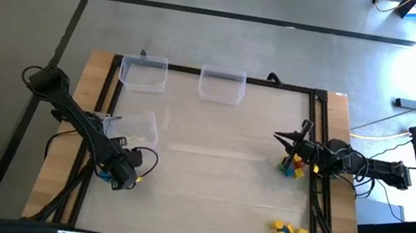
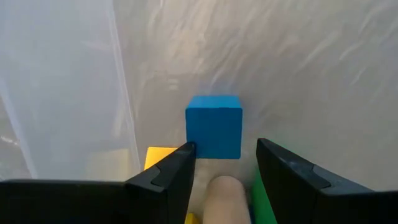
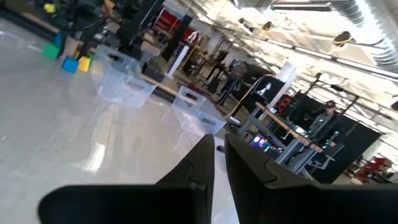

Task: Sort blocks by size
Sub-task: Put the blue square game block into the top left transparent bin

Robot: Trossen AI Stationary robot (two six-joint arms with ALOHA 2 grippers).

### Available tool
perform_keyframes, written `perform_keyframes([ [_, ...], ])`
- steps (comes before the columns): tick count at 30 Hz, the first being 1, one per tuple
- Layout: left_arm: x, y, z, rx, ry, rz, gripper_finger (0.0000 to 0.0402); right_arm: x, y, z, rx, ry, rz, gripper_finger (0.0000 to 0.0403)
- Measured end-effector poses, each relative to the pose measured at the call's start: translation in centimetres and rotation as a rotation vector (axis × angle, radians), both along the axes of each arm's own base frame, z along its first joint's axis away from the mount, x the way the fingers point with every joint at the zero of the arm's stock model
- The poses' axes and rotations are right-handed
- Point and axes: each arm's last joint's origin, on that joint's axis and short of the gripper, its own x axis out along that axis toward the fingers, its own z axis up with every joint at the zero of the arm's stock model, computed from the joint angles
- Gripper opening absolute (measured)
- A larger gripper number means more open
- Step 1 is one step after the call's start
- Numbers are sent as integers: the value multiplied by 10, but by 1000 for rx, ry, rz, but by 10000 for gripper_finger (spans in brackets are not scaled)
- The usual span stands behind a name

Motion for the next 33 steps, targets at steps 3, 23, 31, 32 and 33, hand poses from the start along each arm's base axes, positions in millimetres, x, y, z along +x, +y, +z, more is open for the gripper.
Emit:
perform_keyframes([
  [3, 0, 0, 1, 8, 9, 10, 171, 0, 0, -2, 1, 16, 2, 44],
  [23, 11, 10, 5, 8, -20, 75, 221, 0, 0, -1, 4, 13, 8, 44],
  [31, 12, 13, 10, 84, -25, 10, 221, 0, 0, -1, 4, 10, 8, 44],
  [32, 12, 14, 9, 95, -29, 0, 221, 0, 0, -1, 4, 10, 8, 44],
  [33, 11, 15, 7, 104, -29, -11, 221, 0, 0, -1, 4, 10, 8, 44],
])
